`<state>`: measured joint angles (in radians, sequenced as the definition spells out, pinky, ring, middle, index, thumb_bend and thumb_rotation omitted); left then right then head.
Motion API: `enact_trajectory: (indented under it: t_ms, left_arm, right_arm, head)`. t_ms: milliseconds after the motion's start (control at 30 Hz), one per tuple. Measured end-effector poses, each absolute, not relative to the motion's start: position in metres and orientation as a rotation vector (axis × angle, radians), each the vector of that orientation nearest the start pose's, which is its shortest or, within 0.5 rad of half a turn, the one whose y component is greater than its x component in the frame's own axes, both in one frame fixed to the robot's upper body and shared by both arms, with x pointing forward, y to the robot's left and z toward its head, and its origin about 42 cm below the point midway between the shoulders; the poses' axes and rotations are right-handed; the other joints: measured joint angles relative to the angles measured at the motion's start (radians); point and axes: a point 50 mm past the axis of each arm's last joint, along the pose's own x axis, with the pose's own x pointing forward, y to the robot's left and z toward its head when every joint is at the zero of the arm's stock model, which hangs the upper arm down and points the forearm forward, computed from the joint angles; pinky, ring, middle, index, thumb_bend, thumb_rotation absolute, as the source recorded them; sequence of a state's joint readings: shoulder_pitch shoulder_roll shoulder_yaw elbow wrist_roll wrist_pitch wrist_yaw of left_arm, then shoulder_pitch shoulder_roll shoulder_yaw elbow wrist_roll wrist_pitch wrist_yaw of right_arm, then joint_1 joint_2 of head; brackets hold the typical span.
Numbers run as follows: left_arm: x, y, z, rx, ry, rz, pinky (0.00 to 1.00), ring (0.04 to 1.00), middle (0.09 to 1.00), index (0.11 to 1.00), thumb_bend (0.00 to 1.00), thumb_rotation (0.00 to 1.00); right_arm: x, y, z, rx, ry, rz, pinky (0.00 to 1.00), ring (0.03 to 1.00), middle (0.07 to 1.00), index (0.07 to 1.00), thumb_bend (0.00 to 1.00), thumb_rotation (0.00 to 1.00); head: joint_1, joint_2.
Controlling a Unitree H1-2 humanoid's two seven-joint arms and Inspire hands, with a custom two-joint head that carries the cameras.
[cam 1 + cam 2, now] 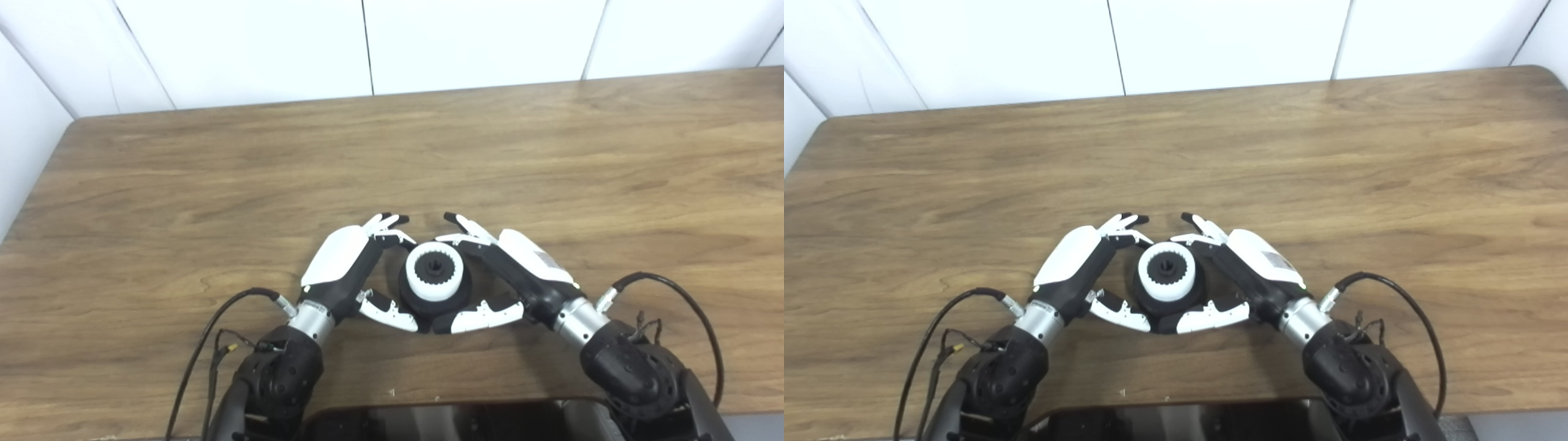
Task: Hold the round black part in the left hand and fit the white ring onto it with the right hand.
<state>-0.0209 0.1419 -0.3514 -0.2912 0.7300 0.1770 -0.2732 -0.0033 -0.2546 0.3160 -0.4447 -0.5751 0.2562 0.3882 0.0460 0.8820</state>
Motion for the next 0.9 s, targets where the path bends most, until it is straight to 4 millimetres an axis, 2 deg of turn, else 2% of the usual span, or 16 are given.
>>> enact_trajectory:
  t_ms: [133, 200, 333, 700, 900]
  left_arm:
    - [0.266, 0.15, 0.152, 0.852, -0.131, -0.44, 0.94, 0.984, 0.937, 0.583, 0.9, 0.23]
    - [0.266, 0.15, 0.152, 0.852, -0.13, -0.44, 0.94, 0.984, 0.937, 0.582, 0.9, 0.23]
    - [0.266, 0.15, 0.152, 0.851, -0.13, -0.441, 0.94, 0.984, 0.938, 0.581, 0.9, 0.23]
    - [0.266, 0.152, 0.152, 0.852, -0.132, -0.443, 0.93, 0.981, 0.934, 0.58, 0.9, 0.22]
    - [0.266, 0.152, 0.152, 0.849, -0.133, -0.444, 0.92, 0.976, 0.932, 0.58, 0.9, 0.23]
  right_arm:
    - [0.255, -0.193, 0.178, -0.746, -0.109, 0.41, 0.72, 0.875, 0.929, 0.953, 0.97, 0.6]
    - [0.257, -0.198, 0.175, -0.715, -0.106, 0.351, 0.71, 0.864, 0.922, 0.945, 0.96, 0.59]
    - [0.256, -0.198, 0.174, -0.691, -0.126, 0.327, 0.72, 0.866, 0.922, 0.939, 0.95, 0.58]
    - [0.258, -0.206, 0.17, -0.612, -0.139, 0.255, 0.76, 0.868, 0.906, 0.905, 0.98, 0.65]
    - [0.255, -0.205, 0.167, -0.579, -0.15, 0.22, 0.74, 0.857, 0.899, 0.899, 0.92, 0.7]
  head:
    - [0.0, -0.002]
    - [-0.002, -0.003]
    - [-0.003, -0.005]
    - [-0.014, -0.009]
    - [-0.017, -0.014]
